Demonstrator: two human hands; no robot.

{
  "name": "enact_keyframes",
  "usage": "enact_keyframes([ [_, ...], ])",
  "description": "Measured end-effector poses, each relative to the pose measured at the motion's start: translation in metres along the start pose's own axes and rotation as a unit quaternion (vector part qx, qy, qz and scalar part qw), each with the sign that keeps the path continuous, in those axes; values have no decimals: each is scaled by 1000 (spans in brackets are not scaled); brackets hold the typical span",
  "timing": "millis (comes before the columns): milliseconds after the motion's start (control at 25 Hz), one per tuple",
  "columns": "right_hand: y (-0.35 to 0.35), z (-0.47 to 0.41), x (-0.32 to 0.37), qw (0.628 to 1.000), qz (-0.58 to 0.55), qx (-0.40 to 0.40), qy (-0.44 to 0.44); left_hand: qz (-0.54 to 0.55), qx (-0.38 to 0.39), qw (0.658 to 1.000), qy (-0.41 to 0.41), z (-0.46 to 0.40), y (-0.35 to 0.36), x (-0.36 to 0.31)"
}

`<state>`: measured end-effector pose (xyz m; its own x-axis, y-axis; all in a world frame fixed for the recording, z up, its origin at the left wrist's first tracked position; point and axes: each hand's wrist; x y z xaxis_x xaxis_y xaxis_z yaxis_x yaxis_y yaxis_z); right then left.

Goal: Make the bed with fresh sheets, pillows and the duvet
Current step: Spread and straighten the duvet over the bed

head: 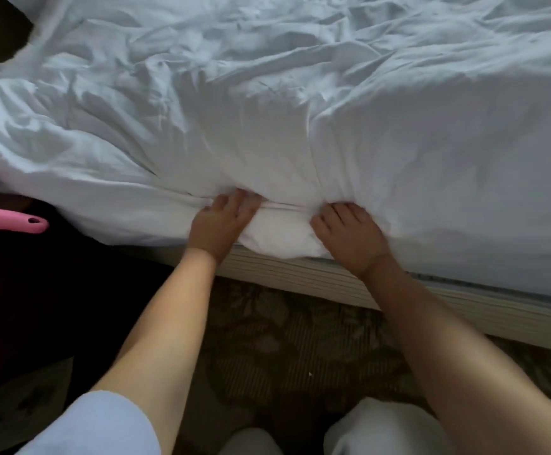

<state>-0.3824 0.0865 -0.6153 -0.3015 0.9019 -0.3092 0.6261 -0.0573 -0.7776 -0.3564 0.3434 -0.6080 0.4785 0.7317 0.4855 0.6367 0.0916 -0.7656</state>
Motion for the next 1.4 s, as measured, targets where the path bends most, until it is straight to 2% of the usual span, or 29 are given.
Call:
enact_keyframes([
  [80, -34, -4, 5, 997, -51, 10, 63, -9, -6, 1000, -12, -6, -35, 11],
  [160, -79, -14, 3, 982, -104, 40, 156, 50, 10, 996, -79, -20, -82, 23],
  [280, -126, -26, -6, 937, -159, 154, 272, 129, 167, 961, -178, -34, -134, 37],
  [320, -135, -30, -6, 917, -181, 192, 300, 141, 191, 953, -189, -35, -142, 39],
  [440, -151, -26, 8, 866, -208, 277, 361, 184, 200, 946, -176, -19, -149, 30],
  [600, -151, -1, 26, 764, -307, 395, 407, 200, 247, 940, -124, 14, -118, -3],
  [640, -147, 3, 30, 768, -281, 412, 402, 181, 261, 943, -102, 23, -108, -10],
  [720, -135, 14, 41, 829, -109, 422, 350, 139, 277, 944, -113, 41, -89, -17],
  [760, -128, 21, 49, 873, -19, 389, 295, 133, 274, 938, -167, 49, -80, -18],
  [800, -115, 25, 57, 920, 29, 310, 237, 136, 260, 925, -242, 57, -74, -19],
  [880, -95, 24, 68, 980, 2, 164, 115, 161, 205, 882, -393, 66, -63, -17],
  [920, -86, 22, 71, 985, -22, 160, 67, 193, 190, 852, -448, 66, -58, -16],
  [1000, -70, 21, 73, 949, -38, 304, 72, 275, 211, 805, -482, 64, -46, -14],
  [1080, -59, 26, 72, 896, -14, 430, 110, 356, 264, 772, -456, 63, -29, -10],
  [1160, -49, 33, 71, 864, 25, 492, 101, 406, 373, 746, -373, 66, -11, -6],
  [1240, -37, 31, 72, 874, 17, 478, 85, 355, 474, 763, -259, 69, 0, -3],
  [1280, -34, 26, 72, 906, -1, 416, 76, 318, 482, 786, -220, 67, 0, -3],
  [1320, -31, 19, 69, 938, -6, 339, 71, 281, 457, 821, -195, 62, -1, -5],
  [1360, -33, 14, 65, 940, -20, 323, 105, 254, 412, 856, -184, 56, -2, -9],
  [1400, -32, 13, 61, 950, -29, 280, 135, 243, 377, 877, -175, 51, 0, -13],
])
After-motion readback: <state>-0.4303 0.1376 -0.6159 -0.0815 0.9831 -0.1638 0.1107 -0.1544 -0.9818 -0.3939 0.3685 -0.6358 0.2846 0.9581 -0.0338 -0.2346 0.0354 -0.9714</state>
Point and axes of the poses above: each hand's wrist, its own z-axis away from the middle knuckle, its own y-axis out of the palm, x = y × z, and after that the axes turned 10 degrees about y, right-handed
